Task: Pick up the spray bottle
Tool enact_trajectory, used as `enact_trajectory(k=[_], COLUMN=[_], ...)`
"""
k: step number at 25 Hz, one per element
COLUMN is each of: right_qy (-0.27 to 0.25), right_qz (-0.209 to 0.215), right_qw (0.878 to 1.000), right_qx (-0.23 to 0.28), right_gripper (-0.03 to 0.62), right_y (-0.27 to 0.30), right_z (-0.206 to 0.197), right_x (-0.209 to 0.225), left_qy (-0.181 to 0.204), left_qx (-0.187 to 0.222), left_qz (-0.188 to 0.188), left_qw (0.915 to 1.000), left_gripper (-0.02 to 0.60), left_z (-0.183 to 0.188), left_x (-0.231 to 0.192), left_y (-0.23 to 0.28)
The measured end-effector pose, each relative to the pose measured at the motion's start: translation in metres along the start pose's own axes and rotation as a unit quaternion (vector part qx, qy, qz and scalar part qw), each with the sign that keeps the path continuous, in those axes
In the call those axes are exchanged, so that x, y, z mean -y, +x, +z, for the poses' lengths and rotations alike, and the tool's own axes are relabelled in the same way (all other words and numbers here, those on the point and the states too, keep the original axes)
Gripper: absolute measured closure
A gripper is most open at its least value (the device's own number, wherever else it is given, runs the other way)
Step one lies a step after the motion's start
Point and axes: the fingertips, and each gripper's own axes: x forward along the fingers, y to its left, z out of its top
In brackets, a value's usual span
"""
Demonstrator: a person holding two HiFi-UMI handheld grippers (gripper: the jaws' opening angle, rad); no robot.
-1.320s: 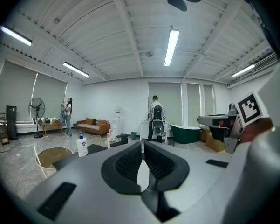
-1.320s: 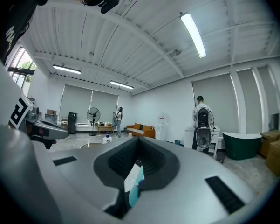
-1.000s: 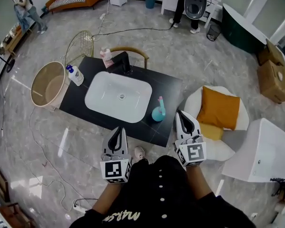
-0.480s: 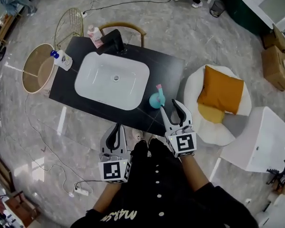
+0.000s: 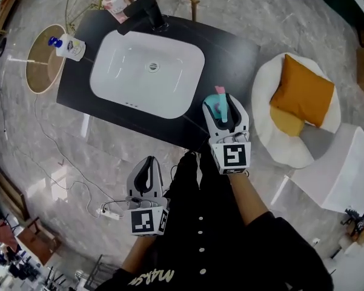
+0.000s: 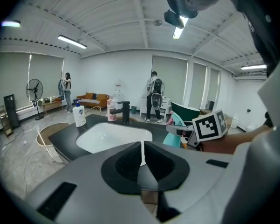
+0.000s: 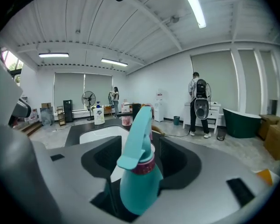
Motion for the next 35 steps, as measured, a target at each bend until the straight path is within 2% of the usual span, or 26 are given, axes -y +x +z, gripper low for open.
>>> enact_trajectory(k=[2,3,7,11,23,29,35], right_qy=[0.001,0.002,0.000,-0.012,-0.027,-0.030,-0.028], right_qz=[-0.010,-0.013,-0.004,0.012,0.048,0.039,0.024], right_qw=[1.000,1.000,1.000,1.000,0.997,0.994,0.993], right_qx=[0.012,0.015,0.004,0.009,0.057,0.093,0.116], right_gripper=[0.418,0.474,0.473,0.474,0.474,0.474,0.474], right_y=[0.004,0.005,0.005,0.003,-0.039,-0.078,-0.110], right_z=[0.002,0.004,0.004,0.020,0.130,0.176,0.199], right_x=[0.003,0.004,0.003,0.008,0.027,0.035,0.048], left_qy=[-0.001,-0.002,-0.001,0.001,0.019,0.036,0.051], left_qx=[-0.007,-0.009,-0.008,0.015,0.100,0.139,0.165], left_qz=[0.006,0.009,0.015,0.017,0.018,0.003,-0.010], left_qw=[1.0000,0.9999,0.9999,0.9997,0.9946,0.9896,0.9850], left_gripper=[0.554,0.554,0.554,0.554,0.554,0.554,0.554], left_z=[-0.005,-0.007,-0.004,0.014,0.095,0.133,0.160], left_x=[-0.003,-0.004,-0.004,-0.001,0.006,0.013,0.020], left_y=[0.001,0.001,0.001,0.008,0.020,0.021,0.021])
